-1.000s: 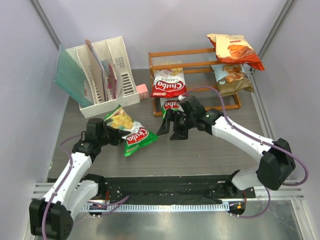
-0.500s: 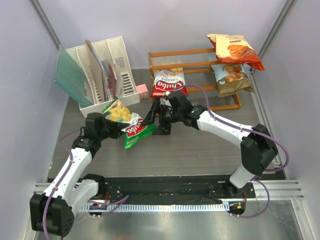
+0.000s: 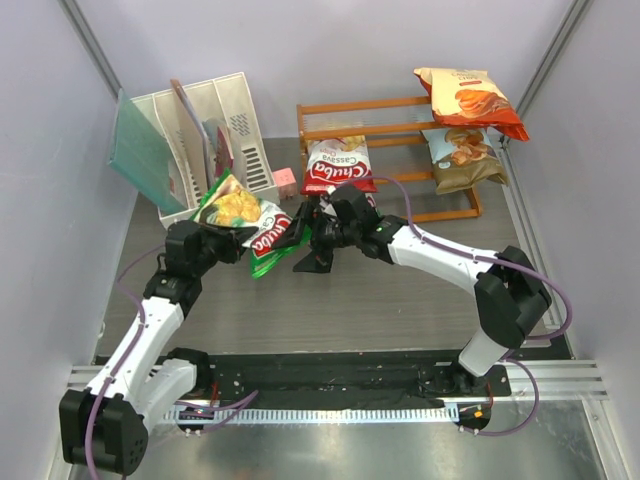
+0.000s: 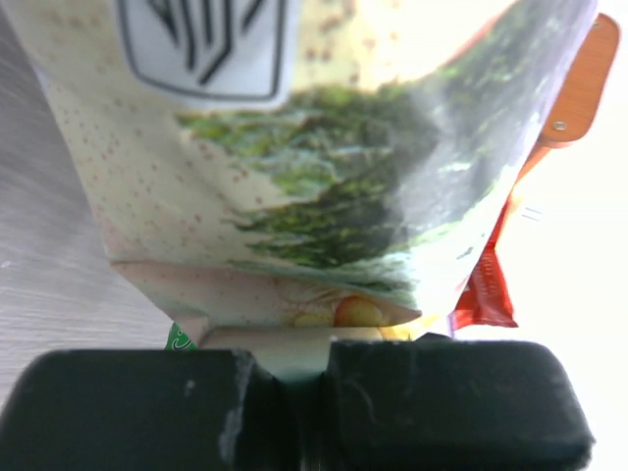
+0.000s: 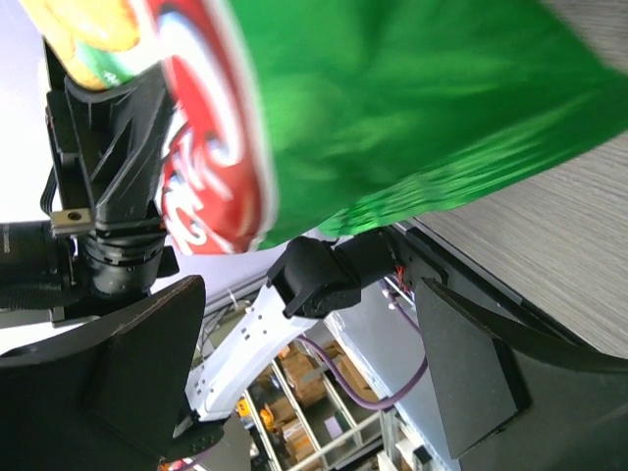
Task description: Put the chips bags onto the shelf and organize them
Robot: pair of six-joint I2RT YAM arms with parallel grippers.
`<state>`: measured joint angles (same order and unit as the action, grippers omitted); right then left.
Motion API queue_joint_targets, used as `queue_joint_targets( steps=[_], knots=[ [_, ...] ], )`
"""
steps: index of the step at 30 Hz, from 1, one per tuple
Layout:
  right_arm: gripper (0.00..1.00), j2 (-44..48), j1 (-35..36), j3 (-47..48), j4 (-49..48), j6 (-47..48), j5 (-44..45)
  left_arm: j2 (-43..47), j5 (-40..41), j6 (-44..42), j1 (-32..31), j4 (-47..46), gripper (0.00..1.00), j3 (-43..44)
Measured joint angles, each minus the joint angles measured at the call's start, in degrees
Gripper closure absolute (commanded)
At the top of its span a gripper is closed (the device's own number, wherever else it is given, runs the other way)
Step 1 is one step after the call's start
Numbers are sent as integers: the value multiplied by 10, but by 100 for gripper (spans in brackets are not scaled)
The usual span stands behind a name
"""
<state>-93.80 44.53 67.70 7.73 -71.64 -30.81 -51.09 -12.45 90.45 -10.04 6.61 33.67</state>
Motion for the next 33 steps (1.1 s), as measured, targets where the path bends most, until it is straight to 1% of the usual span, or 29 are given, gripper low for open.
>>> queue_joint_targets(
  steps=[5, 17, 22, 28, 33],
  knots=[
    [7, -1, 1, -48, -69, -47, 19, 12, -5, 35, 0, -52, 100, -30],
    [7, 14, 9, -87, -150, -90, 94, 24, -30, 62, 0, -68, 100, -42],
    [7, 18, 10, -111, -196, -104, 111, 24, -42, 66, 1, -62, 100, -41],
    [8, 19, 11, -115, -231, -122, 128, 25, -65, 67, 1, -39, 100, -42],
    [8, 17, 12, -115, -235, -125, 137, 35, -68, 74, 2, -33, 100, -50]
  ],
)
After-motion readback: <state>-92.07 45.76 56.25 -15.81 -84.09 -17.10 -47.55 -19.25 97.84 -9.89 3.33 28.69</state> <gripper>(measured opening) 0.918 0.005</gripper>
